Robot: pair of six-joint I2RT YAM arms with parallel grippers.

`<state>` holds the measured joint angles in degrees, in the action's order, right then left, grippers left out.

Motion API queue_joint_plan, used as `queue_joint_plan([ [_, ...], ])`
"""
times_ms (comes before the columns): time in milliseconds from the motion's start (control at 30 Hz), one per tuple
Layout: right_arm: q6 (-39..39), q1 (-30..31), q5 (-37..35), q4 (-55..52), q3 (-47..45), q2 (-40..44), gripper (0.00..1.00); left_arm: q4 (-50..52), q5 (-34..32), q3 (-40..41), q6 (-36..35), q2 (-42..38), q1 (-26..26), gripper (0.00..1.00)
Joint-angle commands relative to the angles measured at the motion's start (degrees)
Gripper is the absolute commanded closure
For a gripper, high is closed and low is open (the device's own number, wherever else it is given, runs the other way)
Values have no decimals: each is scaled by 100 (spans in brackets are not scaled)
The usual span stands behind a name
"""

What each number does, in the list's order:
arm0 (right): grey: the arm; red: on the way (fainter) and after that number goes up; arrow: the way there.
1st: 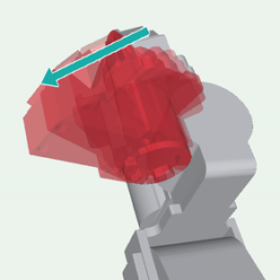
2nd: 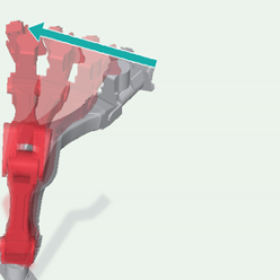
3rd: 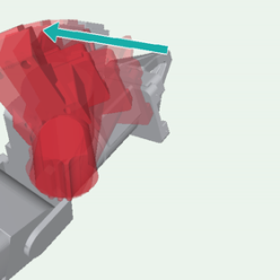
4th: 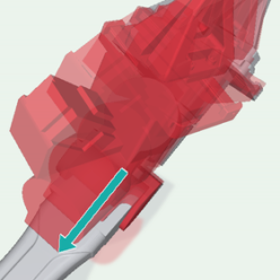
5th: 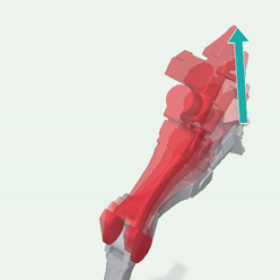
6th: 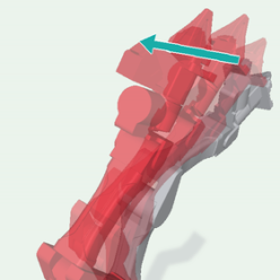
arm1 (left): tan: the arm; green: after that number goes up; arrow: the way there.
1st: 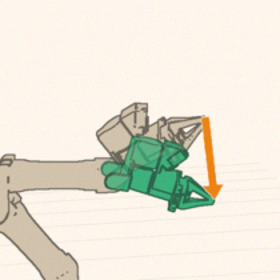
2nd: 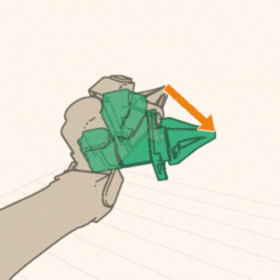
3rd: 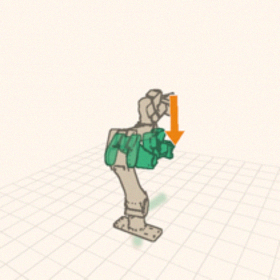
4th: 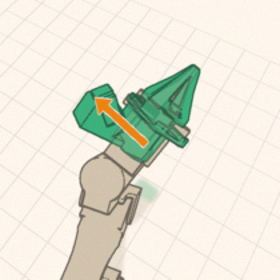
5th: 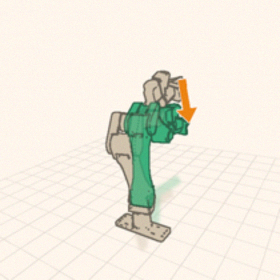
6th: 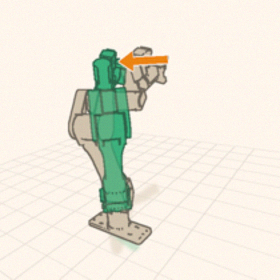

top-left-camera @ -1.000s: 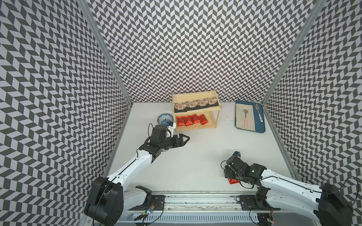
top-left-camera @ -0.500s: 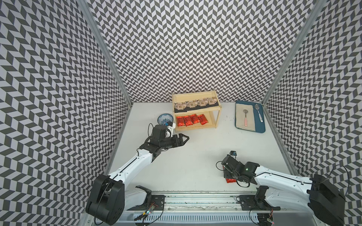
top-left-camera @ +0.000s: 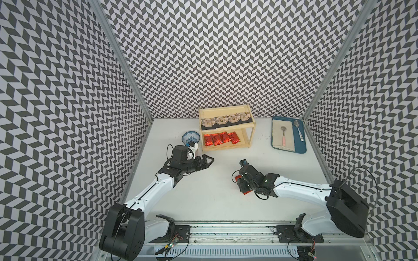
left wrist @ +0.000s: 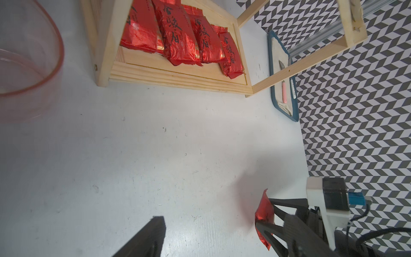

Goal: Place the tea bags on the shelf by color
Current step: Move the tea bag to the center of the board, then pick up the tea bag from the center of the board.

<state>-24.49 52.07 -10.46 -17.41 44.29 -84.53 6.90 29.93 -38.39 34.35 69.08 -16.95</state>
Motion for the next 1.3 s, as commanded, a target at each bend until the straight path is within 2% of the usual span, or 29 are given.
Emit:
queue_joint_plan([
  [0,989,31,106,545,188,-326,45,32,92,111,-7,-121,16,12],
  [167,1516,35,404,1037,150,-585,45,-166,116,301,117,-38,-25,13],
  [300,1752,35,575,1169,132,-603,40,-332,131,380,242,79,-121,13],
  [467,1812,22,603,1226,88,-352,30,-734,187,491,409,281,-340,14],
  [600,1513,13,671,1144,32,160,28,-1101,139,509,508,631,-684,14],
  [767,665,4,1026,1635,-781,1317,45,-1562,81,382,512,1361,-1173,17],
  [900,168,-14,1335,2188,-1528,1900,70,-1557,42,171,326,1772,-1284,24],
  [1033,11,-75,1477,2570,-2011,2033,95,-1605,-36,139,182,1886,-1309,27],
  [1133,47,-211,1661,2894,-2288,1988,100,-1782,-9,139,208,1981,-1374,27],
  [1267,198,-453,1919,3051,-2373,1813,100,-1928,13,88,221,2205,-1571,28],
])
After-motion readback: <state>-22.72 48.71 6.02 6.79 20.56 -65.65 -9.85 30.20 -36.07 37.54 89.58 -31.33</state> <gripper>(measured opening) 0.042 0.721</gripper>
